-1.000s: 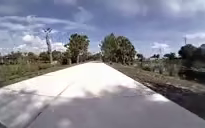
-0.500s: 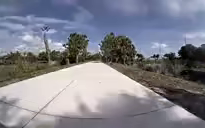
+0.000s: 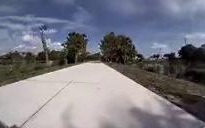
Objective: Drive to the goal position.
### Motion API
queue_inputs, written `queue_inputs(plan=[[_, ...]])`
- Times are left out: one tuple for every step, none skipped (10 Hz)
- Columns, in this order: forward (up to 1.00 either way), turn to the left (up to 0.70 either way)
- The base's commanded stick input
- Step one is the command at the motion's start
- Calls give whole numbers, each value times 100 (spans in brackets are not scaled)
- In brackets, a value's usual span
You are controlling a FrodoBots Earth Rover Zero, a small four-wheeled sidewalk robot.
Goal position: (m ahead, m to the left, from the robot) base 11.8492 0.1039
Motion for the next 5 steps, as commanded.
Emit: queue_inputs(plan=[[85, 0], [85, 0], [85, 0], [85, 0], [85, 0]])
